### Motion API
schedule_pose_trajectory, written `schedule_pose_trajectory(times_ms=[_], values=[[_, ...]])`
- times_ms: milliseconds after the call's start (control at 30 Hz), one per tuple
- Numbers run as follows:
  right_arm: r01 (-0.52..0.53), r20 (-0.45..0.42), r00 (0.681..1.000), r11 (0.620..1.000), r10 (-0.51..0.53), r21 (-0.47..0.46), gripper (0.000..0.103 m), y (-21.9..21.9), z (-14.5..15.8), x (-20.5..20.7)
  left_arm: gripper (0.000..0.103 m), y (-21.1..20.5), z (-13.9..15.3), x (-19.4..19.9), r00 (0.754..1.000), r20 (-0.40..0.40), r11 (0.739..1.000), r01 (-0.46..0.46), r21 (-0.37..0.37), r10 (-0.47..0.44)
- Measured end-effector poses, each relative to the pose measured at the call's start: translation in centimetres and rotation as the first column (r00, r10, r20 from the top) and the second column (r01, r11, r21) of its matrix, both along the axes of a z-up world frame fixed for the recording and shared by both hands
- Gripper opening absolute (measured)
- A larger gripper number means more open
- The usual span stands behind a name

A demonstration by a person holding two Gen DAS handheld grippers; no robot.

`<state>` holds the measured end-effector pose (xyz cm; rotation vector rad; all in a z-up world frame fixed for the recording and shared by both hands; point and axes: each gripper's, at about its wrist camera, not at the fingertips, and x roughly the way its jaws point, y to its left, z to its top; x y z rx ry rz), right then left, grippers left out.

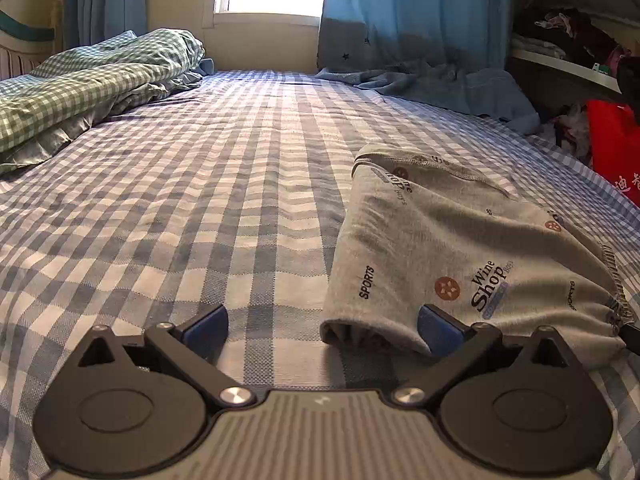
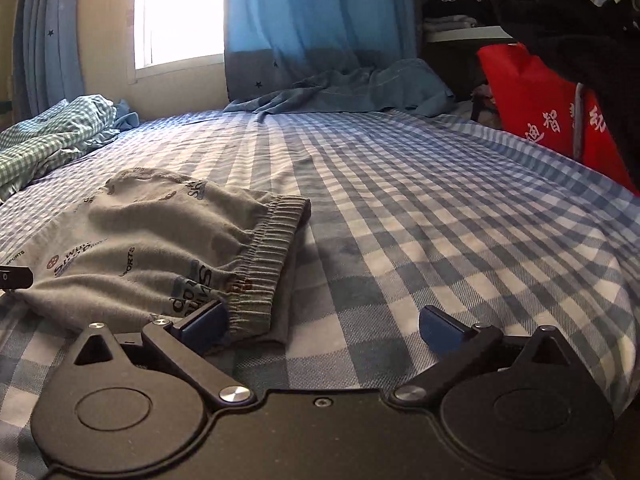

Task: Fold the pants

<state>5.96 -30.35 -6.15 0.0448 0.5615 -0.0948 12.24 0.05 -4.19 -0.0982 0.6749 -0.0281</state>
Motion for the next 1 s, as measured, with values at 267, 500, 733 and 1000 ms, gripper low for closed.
schedule_pose_trajectory(times_ms=[267, 500, 733, 1000], values=[[0.025, 0.145, 0.989, 0.998, -0.017, -0.054, 0.102, -0.1, 2.5, -0.4, 0.102, 0.0, 3.2, 1.7, 0.998, 0.055, 1.000, -0.018, -0.015, 0.019], [0.027, 0.166, 0.986, 0.968, 0.016, -0.249, 0.102, 1.5, 3.7, 7.6, 0.103, -4.3, 5.3, 10.1, 0.997, 0.076, 0.999, 0.032, 0.033, -0.035], [-0.040, 0.091, 0.991, 0.850, 0.103, -0.525, 0.102, 3.8, 1.1, 11.7, 0.102, -8.2, 2.1, 15.5, 0.997, 0.031, 0.984, 0.059, 0.169, -0.065], [-0.066, 0.048, 0.993, 0.864, 0.104, -0.499, 0.102, 2.6, -0.2, 12.9, 0.103, -5.9, -0.8, 17.7, 0.999, -0.045, 1.000, -0.013, 0.006, 0.013]])
